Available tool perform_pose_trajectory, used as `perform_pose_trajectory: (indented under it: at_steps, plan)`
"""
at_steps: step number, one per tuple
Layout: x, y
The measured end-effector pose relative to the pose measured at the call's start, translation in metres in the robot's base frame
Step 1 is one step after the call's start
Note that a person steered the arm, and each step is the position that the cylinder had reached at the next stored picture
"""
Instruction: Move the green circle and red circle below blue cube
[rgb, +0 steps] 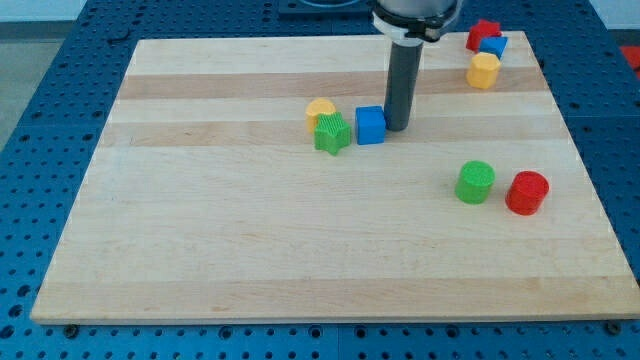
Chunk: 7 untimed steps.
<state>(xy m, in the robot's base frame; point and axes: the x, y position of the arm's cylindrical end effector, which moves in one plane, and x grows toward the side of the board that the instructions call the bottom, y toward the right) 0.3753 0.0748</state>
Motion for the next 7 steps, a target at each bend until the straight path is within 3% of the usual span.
perform_pose_trajectory:
  at_steps: [1,5,7]
  plan:
    - [-0.001,-0.004]
    - [-0.001,0.094]
    - [0.005,0.241]
